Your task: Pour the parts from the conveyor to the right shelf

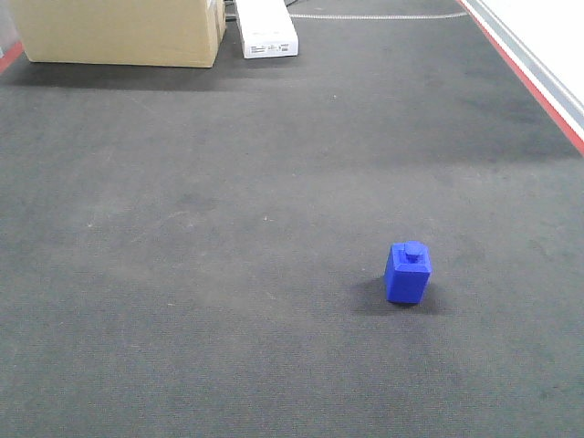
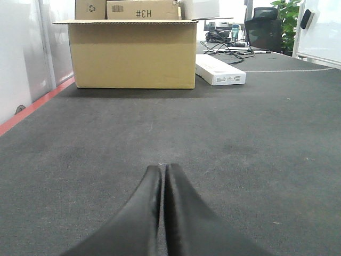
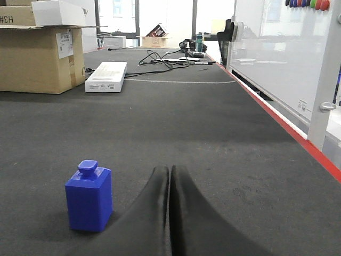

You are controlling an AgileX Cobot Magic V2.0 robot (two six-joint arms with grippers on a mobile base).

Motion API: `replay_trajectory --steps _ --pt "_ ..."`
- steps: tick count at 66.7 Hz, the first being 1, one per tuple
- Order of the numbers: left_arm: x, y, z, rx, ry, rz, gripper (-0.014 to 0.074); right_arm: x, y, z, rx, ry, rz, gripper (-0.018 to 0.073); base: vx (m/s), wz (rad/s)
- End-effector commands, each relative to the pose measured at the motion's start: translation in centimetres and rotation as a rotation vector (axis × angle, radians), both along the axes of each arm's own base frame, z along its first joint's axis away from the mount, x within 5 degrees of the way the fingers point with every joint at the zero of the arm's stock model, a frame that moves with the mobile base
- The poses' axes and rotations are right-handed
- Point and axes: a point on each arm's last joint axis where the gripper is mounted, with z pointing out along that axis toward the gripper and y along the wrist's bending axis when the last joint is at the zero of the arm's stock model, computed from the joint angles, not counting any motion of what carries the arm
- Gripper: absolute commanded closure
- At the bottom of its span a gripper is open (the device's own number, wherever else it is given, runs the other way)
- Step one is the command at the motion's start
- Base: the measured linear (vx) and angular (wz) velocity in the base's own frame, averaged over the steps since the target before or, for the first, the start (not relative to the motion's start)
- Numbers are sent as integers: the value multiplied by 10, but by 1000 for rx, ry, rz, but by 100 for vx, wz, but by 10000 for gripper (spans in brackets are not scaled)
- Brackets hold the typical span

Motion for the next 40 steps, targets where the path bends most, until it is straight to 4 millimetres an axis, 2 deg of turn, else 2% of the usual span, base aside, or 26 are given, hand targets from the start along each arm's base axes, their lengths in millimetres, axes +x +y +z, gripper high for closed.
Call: replay_trajectory --steps 1,11,22,30,40 --pt "-2 0 16 -12 -104 0 603 -1 -1 4 -5 -78 -7 568 0 0" --pt "-2 0 16 -12 -104 0 603 -1 -1 7 -7 -101 -9 568 0 0" --pt "-2 0 16 -12 -104 0 603 -3 -1 19 -5 -209 -16 568 0 0" --pt "-2 0 16 -12 -104 0 603 -7 -1 40 -3 -223 -12 568 0 0" --pt "-2 0 16 -12 -104 0 603 -3 0 71 -6 -86 2 568 0 0"
